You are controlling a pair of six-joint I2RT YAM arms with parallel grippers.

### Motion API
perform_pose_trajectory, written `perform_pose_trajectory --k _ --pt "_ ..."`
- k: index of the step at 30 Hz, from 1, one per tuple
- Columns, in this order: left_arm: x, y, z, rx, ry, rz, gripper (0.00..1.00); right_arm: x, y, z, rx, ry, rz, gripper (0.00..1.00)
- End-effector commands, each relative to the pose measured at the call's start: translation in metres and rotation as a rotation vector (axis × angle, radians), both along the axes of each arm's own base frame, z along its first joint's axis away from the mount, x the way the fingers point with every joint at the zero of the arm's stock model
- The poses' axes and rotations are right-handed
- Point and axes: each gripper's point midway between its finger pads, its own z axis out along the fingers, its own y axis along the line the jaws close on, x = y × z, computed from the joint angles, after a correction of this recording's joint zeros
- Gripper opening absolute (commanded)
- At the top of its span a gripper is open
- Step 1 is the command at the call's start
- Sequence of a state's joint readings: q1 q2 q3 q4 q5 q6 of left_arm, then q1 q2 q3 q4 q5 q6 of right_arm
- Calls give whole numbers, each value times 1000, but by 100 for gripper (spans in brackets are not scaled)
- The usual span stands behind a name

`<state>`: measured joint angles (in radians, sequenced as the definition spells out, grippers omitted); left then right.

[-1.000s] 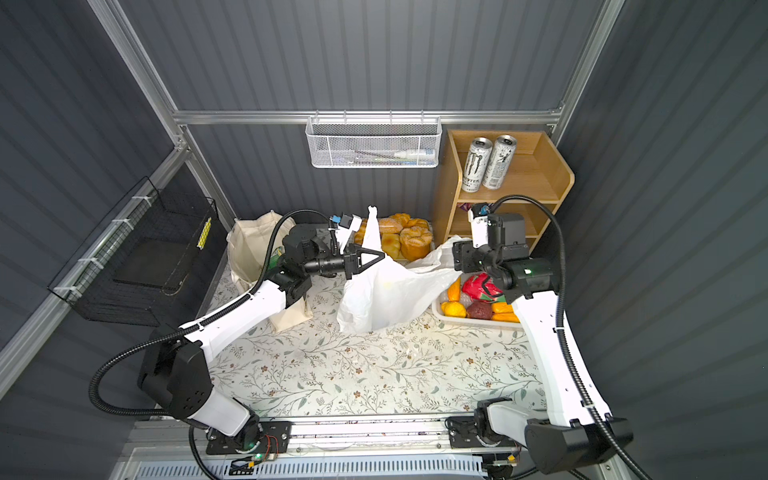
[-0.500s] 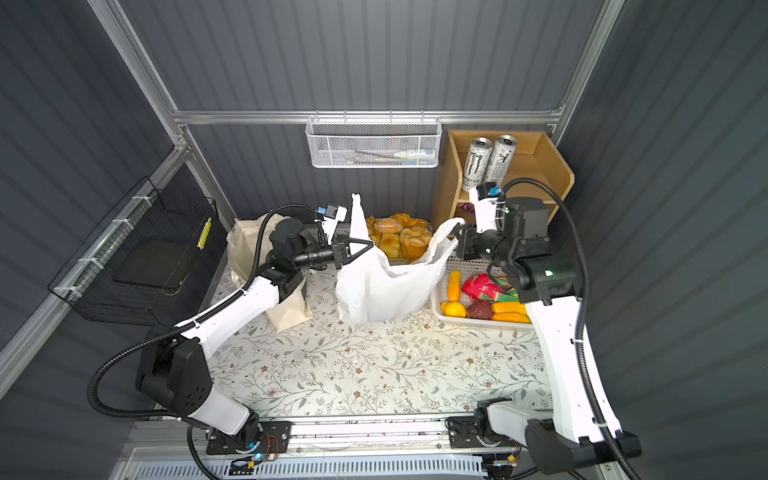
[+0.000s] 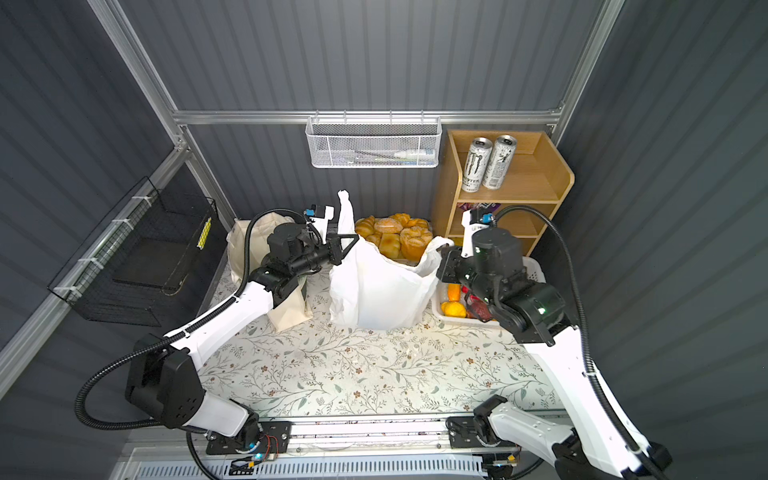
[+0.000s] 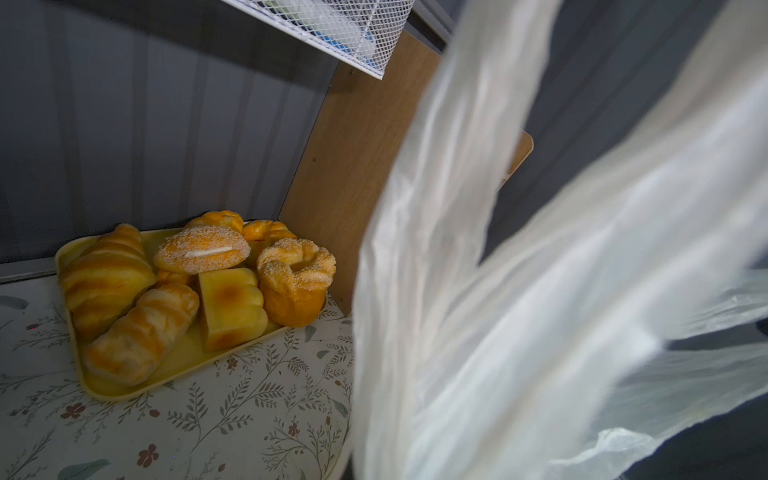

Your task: Place the mixed food into the grocery bags and tie them

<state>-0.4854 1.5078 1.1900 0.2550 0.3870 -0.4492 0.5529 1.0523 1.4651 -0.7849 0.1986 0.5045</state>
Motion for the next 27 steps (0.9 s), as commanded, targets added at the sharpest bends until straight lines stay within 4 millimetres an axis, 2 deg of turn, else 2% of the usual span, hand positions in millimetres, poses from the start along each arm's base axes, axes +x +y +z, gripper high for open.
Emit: perform_pose_trajectory --k 1,3,7,11,14,16,20,24,27 --pt "10 5 10 -53 12 79 0 0 -7 18 67 -91 -126 0" --pt "13 1 7 -49 52 71 0 -1 -3 23 57 -121 -144 0" --pt "7 -27 9 -58 83 -111 0 -2 10 45 54 -210 -150 0" --pt "5 -39 8 -57 78 -192 0 2 26 61 61 -255 -131 0" --pt "6 -43 -9 -6 81 -221 0 11 38 53 56 -249 -114 1" --pt "7 -47 -26 21 97 -248 0 24 55 32 18 -215 -94 5" --pt "9 -53 -47 38 110 -288 0 35 73 8 -32 -173 -60 6" --pt "9 -54 -54 63 98 -298 0 40 73 0 -53 -160 -58 10" --pt "8 -54 -53 86 83 -310 0 42 68 2 -25 -144 -24 25"
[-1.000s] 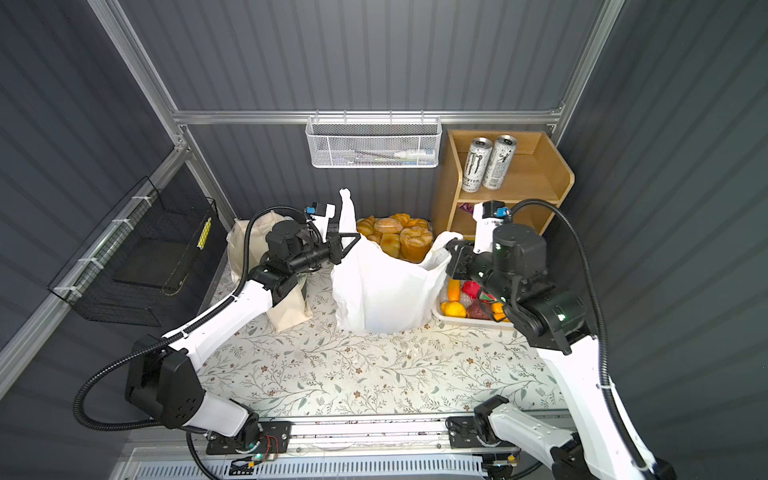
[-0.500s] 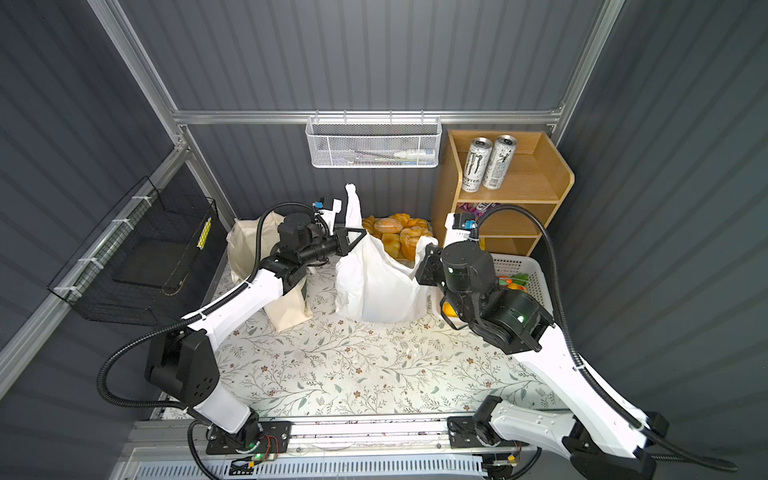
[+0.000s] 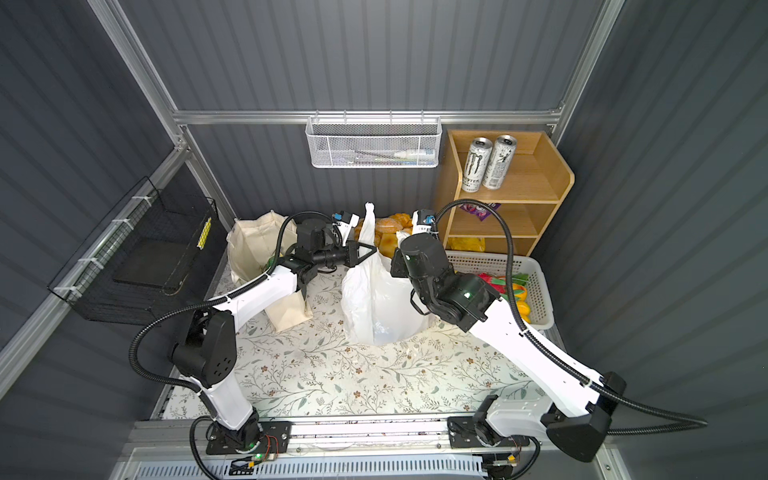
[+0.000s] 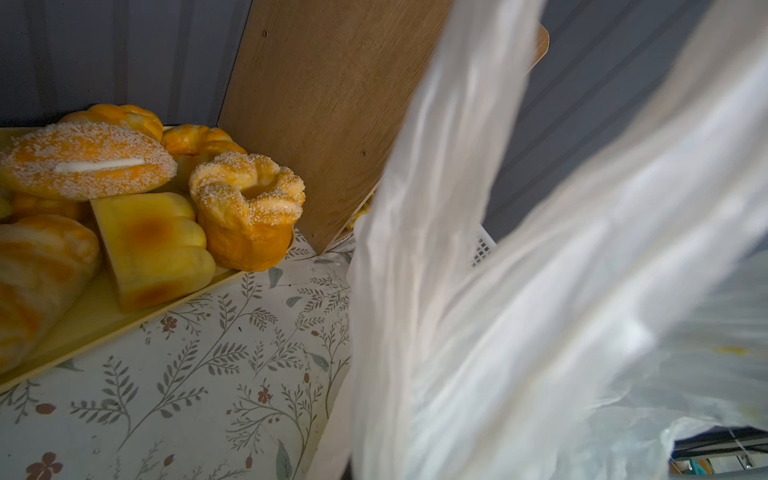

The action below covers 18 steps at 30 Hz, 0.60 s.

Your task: Place the mixed food into the grocery bags and tie them

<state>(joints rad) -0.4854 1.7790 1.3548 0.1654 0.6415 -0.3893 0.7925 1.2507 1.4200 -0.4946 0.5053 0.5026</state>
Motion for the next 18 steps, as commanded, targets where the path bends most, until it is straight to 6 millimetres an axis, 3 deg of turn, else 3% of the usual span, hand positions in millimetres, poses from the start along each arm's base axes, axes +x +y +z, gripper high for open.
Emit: perform_pose_trajectory --k 1,5,6,9,12,18 --pt "-6 -5 14 15 -66 -58 0 0 -10 19 63 -16 42 31" --pt "-8 -5 8 34 -65 -74 0 -3 -16 35 120 29 197 52" --pt "-6 -7 21 23 -93 -78 0 -8 -18 42 114 28 234 56" --pt "-7 -9 22 21 -98 -96 0 -28 -26 65 57 -38 343 66" --pt "-8 -10 21 18 -96 -110 0 -43 -36 80 -10 -94 407 70" --pt "-11 -11 23 13 -102 -127 0 -49 -35 73 -93 -101 495 75"
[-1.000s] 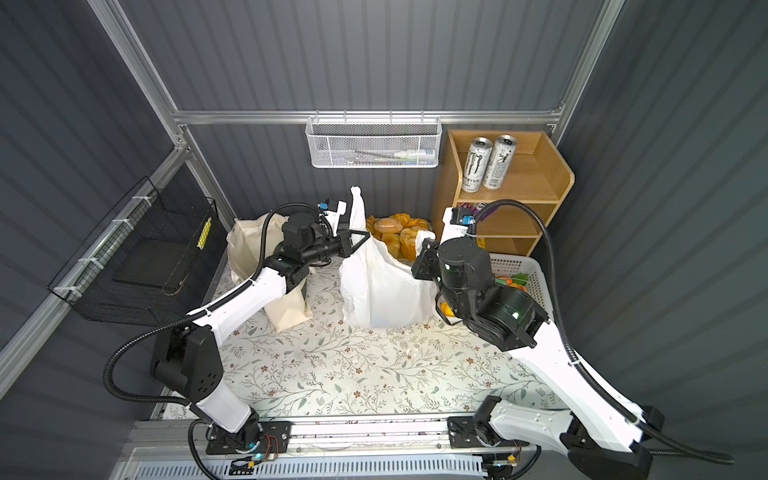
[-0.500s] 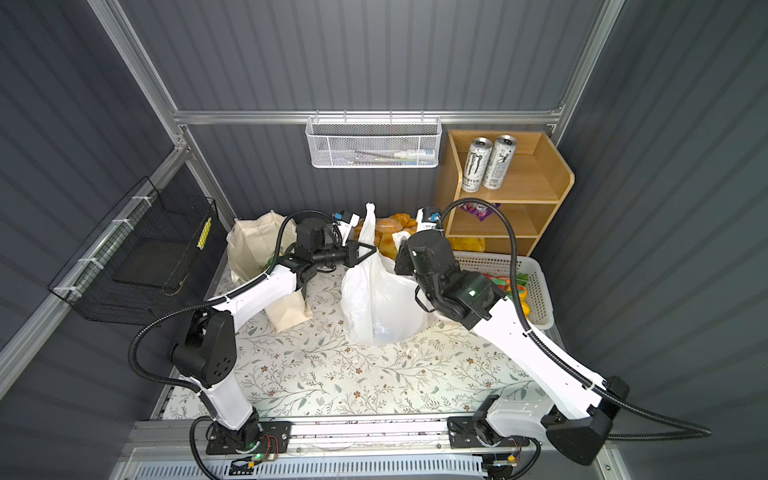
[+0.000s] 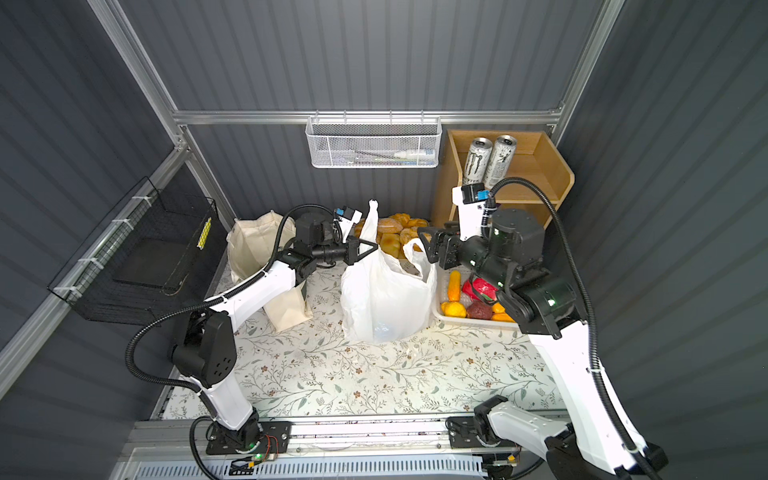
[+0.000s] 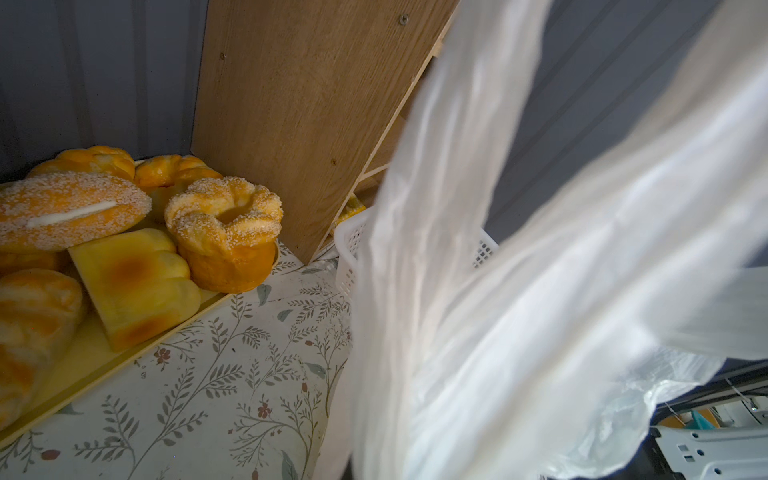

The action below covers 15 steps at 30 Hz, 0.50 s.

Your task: Place the mixed food into the grocery bags and tie them

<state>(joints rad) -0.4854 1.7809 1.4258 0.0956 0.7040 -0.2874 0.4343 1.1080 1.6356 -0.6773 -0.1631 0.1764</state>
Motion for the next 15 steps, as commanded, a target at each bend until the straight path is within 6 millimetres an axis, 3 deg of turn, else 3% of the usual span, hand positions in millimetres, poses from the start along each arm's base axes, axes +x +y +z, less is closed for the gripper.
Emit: perform_pose_trajectory --k 1,8,10,15 --pt "-5 -5 3 1 -17 -43 0 -5 13 -24 -94 35 110 75" --pt "-6 -4 4 8 -19 -41 0 8 19 -42 -22 93 83 77" --pt "-6 -4 4 7 -17 -40 0 3 15 -36 28 79 58 78" --pt "-6 -4 3 6 -16 -40 0 9 21 -41 84 75 -43 80"
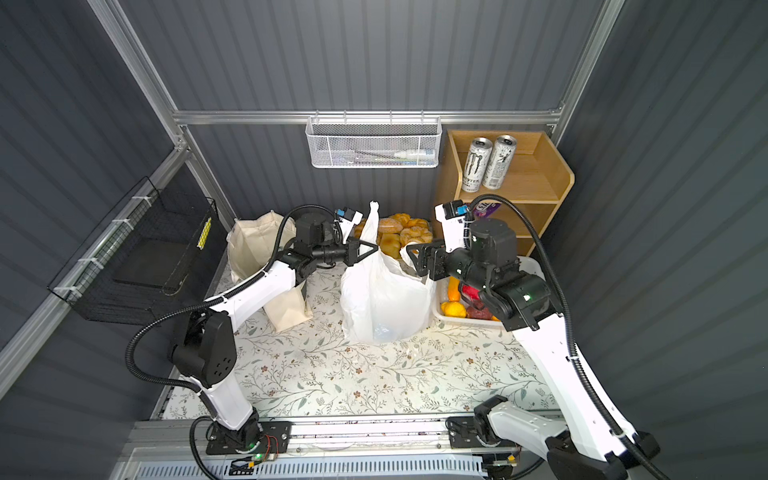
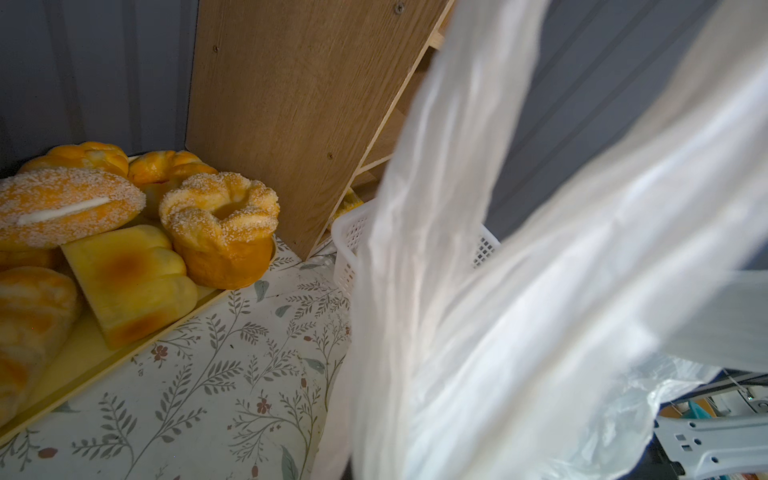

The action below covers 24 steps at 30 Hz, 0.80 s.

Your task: Place the mixed food into the grocery bags and tie them

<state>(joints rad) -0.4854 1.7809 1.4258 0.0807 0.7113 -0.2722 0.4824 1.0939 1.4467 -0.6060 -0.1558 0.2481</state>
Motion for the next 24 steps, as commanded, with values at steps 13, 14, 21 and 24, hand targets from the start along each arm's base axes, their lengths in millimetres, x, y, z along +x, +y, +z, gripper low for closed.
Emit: perform_pose_trajectory --k 13,14,21,24 --pt "-2 -6 6 -12 -14 -36 0 29 11 1 -12 -85 -333 80" --pt "-3 -6 7 -12 -14 -35 0 31 13 1 -19 -86 -333 80" --pt "-3 -6 8 -17 -16 -36 0 43 22 0 -85 -98 -315 59" --pt "-4 -7 7 -19 -12 -42 0 54 9 16 -75 -125 -334 21"
